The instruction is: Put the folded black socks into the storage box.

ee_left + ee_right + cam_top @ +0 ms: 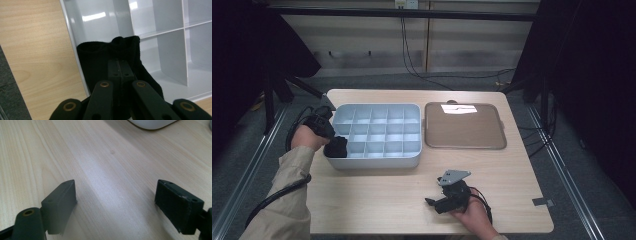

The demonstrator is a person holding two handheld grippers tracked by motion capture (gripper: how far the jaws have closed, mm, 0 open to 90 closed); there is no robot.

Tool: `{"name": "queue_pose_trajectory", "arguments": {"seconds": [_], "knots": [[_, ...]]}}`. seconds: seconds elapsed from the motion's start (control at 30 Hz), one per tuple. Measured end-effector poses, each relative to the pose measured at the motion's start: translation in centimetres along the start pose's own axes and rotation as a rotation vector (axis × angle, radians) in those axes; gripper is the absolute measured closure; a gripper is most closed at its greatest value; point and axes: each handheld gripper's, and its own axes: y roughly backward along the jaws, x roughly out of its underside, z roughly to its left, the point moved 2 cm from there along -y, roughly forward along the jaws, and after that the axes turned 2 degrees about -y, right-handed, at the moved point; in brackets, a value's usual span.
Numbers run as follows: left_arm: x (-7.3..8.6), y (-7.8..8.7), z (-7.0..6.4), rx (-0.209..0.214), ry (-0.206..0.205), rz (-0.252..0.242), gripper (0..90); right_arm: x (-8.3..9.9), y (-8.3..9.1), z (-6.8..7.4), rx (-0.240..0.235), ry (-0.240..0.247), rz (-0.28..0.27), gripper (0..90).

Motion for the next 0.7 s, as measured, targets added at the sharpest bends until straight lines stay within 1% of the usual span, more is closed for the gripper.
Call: {"name": "queue_pose_trajectory", "arguments": {"seconds": [0.07, 0.13, 0.17, 0.3, 0.63, 0.67, 0.7], "knots": [[0.0, -0.1, 0.1, 0.005, -0.006, 0.008, 90.0, 0.0, 0.0, 0.0, 0.001, 0.001, 0.0, 17.1], [0.1, -0.3, 0.1, 0.002, -0.003, 0.009, 90.0, 0.0, 0.0, 0.0, 0.0, 0.0, 0.0, 17.1], [0.1, -0.4, 0.1, 0.007, -0.003, 0.011, 90.0, 0.0, 0.0, 0.0, 0.001, 0.001, 0.0, 17.1], [0.3, -0.7, 0.1, 0.007, 0.001, 0.007, 90.0, 0.0, 0.0, 0.0, 0.001, 0.001, 0.0, 17.1], [0.6, -1.5, 0.1, 0.014, -0.01, 0.016, 90.0, 0.0, 0.0, 0.0, 0.0, 0.0, 0.0, 17.1], [0.7, -1.8, 0.1, 0.02, -0.003, 0.016, 90.0, 0.0, 0.0, 0.0, 0.001, 0.0, 0.0, 17.1], [0.7, -2.0, 0.1, 0.01, 0.002, 0.007, 90.0, 0.0, 0.0, 0.0, 0.001, 0.0, 0.0, 17.1]]}}
